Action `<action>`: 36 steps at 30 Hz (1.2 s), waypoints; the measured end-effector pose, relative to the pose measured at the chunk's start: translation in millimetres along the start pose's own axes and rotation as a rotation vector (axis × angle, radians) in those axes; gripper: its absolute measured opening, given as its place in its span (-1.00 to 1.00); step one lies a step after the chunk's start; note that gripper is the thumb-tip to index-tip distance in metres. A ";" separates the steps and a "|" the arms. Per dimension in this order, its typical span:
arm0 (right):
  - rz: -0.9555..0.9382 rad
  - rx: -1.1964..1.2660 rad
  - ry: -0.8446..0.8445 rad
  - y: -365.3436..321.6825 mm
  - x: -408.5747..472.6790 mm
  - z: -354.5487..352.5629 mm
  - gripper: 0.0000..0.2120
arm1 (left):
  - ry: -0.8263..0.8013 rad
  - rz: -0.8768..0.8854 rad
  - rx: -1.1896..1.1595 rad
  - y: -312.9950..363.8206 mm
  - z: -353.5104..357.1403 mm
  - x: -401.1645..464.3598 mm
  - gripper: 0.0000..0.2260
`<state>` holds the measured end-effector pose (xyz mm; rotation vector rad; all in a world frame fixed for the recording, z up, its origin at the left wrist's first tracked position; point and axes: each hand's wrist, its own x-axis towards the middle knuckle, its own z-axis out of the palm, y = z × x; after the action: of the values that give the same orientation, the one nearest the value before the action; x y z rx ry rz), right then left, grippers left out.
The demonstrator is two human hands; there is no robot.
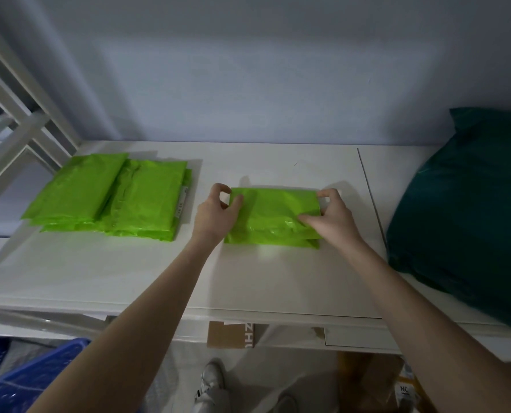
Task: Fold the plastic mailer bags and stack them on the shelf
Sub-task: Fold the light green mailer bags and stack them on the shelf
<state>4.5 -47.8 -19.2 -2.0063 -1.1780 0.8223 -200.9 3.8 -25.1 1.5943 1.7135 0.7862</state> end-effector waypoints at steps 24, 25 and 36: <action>-0.123 -0.171 0.037 -12.2 -8.5 -6.7 -0.53 | -0.034 -0.015 -0.237 9.7 -6.9 -1.5 -0.95; -0.134 -0.186 0.047 -12.0 -10.5 -6.0 -0.53 | -0.016 0.032 -0.173 8.6 -6.5 -3.5 -0.93; -0.238 -0.295 0.153 -9.4 -21.6 3.9 -0.54 | 0.061 0.197 0.066 -8.8 2.4 -6.3 -0.83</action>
<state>-11.7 -62.9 -10.0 -2.0621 -1.4804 0.3874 -204.0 -3.2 -33.2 1.8218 1.6575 0.8900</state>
